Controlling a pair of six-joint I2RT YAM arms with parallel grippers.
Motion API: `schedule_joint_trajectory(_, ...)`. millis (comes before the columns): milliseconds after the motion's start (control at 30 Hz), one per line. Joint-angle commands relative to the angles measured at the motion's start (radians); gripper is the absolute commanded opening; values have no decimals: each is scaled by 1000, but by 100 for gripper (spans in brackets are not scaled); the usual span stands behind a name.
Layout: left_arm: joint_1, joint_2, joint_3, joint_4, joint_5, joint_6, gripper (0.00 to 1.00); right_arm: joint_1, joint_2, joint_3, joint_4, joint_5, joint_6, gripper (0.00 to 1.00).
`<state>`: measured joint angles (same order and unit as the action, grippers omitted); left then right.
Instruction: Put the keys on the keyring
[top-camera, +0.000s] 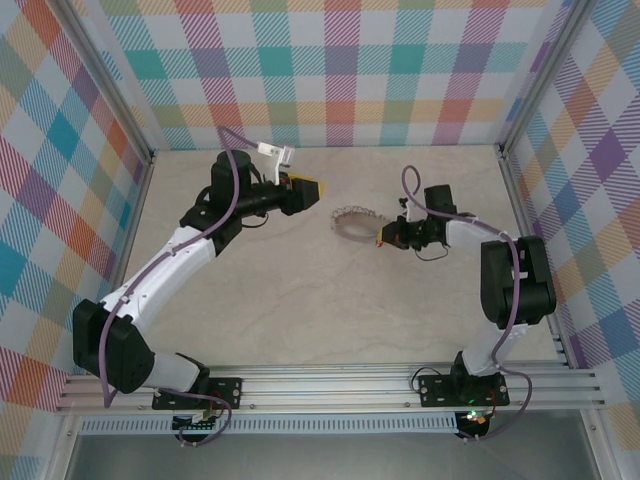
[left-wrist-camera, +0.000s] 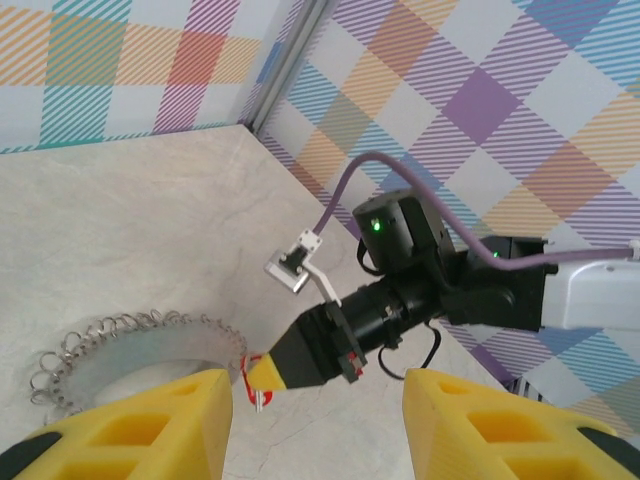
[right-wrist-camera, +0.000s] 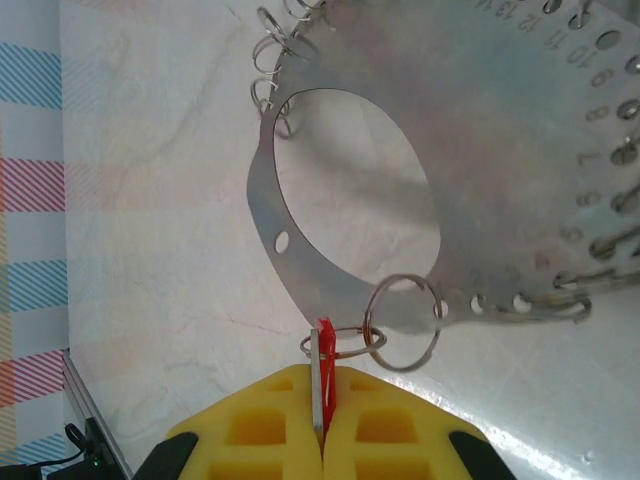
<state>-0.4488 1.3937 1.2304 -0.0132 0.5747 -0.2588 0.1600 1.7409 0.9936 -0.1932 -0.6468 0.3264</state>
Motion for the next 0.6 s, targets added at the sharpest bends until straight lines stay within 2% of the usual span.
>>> schedule_joint_trajectory(0,9,-29,-25,36,6,-19,48,32,-10,-55,86,-5,25,0)
schedule_joint_trajectory(233,9,-21,-45,36,-11,-22,48,73,40,-128,105,45,37,0)
schedule_joint_trajectory(433,9,-15,-49,33,-19,-22,48,112,23,-192,113,72,59,0)
schedule_joint_trajectory(467,9,-17,-49,31,-21,-22,48,117,7,-210,117,64,65,4)
schedule_joint_trajectory(500,9,-17,-50,27,-21,-22,48,126,-27,-235,124,58,74,11)
schedule_joint_trajectory(567,9,-26,-52,22,-22,-22,49,131,-124,-287,127,56,95,33)
